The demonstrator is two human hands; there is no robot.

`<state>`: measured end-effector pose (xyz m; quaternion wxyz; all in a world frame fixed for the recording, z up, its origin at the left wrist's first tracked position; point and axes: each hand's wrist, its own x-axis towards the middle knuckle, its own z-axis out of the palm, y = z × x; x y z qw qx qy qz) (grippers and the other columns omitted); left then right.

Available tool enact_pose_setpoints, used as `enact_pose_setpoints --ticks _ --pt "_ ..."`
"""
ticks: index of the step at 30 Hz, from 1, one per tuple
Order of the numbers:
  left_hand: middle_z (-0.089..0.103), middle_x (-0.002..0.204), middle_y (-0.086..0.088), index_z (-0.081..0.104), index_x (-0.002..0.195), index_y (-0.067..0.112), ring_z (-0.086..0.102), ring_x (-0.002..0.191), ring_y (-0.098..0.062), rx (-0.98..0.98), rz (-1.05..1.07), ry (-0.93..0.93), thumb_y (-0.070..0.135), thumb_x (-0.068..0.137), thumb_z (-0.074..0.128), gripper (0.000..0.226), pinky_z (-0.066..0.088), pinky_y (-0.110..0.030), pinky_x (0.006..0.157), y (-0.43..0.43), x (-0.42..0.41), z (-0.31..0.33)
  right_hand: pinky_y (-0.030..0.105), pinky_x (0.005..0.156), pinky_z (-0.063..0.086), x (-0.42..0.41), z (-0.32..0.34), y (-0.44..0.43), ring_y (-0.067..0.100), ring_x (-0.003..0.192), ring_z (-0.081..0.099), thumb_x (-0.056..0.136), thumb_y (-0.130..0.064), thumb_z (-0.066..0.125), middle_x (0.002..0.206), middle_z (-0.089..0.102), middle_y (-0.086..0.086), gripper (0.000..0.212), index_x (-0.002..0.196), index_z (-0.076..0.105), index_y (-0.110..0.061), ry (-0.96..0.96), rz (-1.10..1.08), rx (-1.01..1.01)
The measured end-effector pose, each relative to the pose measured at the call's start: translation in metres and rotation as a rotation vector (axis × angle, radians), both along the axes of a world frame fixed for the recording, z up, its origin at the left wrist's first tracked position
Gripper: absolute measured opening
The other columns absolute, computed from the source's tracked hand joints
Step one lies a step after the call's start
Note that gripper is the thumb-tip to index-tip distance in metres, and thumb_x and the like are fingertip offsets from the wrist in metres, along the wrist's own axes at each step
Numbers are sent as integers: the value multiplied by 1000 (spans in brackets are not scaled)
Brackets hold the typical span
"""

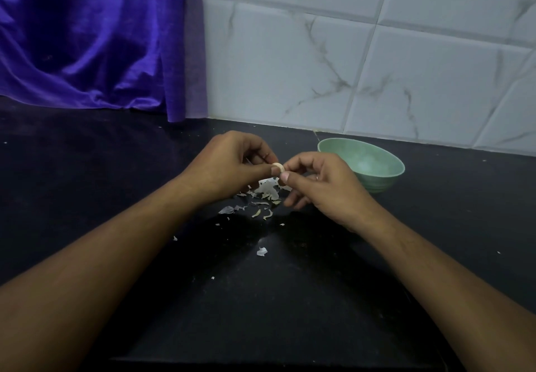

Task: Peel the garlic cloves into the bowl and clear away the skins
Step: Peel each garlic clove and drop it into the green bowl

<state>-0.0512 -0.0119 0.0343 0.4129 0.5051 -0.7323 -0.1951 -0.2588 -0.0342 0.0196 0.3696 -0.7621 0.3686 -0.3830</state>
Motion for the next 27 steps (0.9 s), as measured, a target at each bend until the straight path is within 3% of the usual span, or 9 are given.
enact_pose_setpoints --ticks 4,9,12,18,27 --pt "74 76 9 79 95 29 69 66 -5 -75 29 -80 32 86 85 12 56 -23 62 -1 1 -1 36 64 60 -1 0 -1 25 69 77 99 -10 67 85 75 21 9 94 74 -11 29 -14 -15" --pt "76 82 14 81 96 33 71 75 -2 -154 16 -197 34 87 82 9 59 -35 73 1 1 -2 29 60 57 -1 0 0 24 69 77 99 -9 65 79 75 18 11 92 73 -9 87 -37 -53" --pt "75 79 15 81 94 34 71 76 -3 -176 27 -238 35 87 83 7 59 -39 73 2 1 -1 33 64 59 0 0 0 24 72 78 99 -8 65 82 75 18 11 92 74 -10 90 -30 -40" --pt "75 77 14 80 92 36 69 74 -2 -239 50 -343 38 85 83 8 59 -38 70 4 4 3 43 74 63 1 3 4 25 80 79 94 -5 70 86 78 13 8 93 77 -6 -43 -46 40" --pt "75 78 15 81 94 37 69 74 -2 -319 38 -405 36 86 83 9 58 -37 69 9 3 7 34 66 62 4 9 13 26 70 76 90 4 68 79 76 18 9 82 71 2 -175 -61 172"
